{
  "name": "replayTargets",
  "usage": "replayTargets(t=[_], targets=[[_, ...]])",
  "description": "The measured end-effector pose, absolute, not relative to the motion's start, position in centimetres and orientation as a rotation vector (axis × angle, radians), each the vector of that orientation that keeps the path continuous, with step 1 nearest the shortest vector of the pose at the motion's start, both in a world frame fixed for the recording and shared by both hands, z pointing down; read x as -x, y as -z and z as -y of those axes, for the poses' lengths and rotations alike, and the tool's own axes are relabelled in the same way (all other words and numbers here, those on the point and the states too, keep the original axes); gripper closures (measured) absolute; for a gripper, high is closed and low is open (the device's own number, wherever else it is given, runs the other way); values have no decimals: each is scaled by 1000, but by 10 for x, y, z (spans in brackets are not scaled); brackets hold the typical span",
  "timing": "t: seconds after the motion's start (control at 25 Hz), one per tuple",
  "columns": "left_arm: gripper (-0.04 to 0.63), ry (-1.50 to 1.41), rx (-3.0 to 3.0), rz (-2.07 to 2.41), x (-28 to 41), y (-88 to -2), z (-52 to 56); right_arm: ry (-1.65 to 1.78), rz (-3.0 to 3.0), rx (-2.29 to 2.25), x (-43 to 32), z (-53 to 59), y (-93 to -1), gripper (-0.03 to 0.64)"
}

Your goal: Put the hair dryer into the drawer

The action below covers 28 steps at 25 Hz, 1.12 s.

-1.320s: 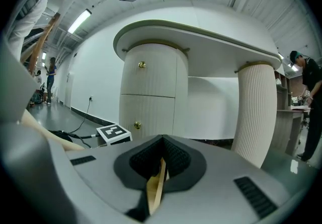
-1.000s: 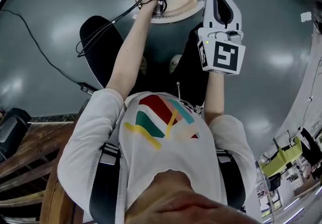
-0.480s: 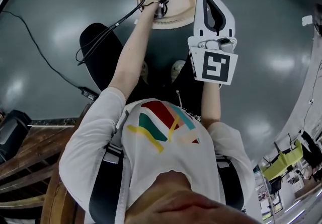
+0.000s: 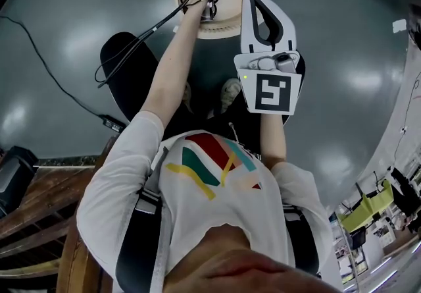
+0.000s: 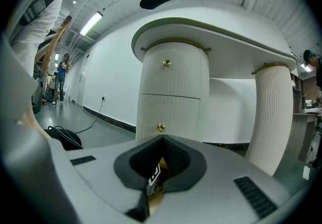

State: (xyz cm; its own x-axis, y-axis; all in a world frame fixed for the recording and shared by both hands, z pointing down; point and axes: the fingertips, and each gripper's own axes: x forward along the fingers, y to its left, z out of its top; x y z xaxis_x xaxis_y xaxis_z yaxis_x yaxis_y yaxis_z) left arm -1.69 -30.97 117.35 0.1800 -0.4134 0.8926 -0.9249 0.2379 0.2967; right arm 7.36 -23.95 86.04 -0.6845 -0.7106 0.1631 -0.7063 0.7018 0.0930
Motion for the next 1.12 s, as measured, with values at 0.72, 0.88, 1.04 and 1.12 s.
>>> replayTargets(t=[0.72,0.88,1.04,1.12], targets=[[337,-476,-1467,1494,20,-1085,319,0,2755,-1141,-74,235,-845,607],[337,-430,-1547,1532,11,-1045,312,18,2773,-1162,-74,236,-831,607],[339,-368,-1669,1558,1,-998,301,40,2789,-1181,-72,238,-820,607],[357,-319,-1741,1572,-4,-971,292,36,2780,-1186,-73,238,-821,607]])
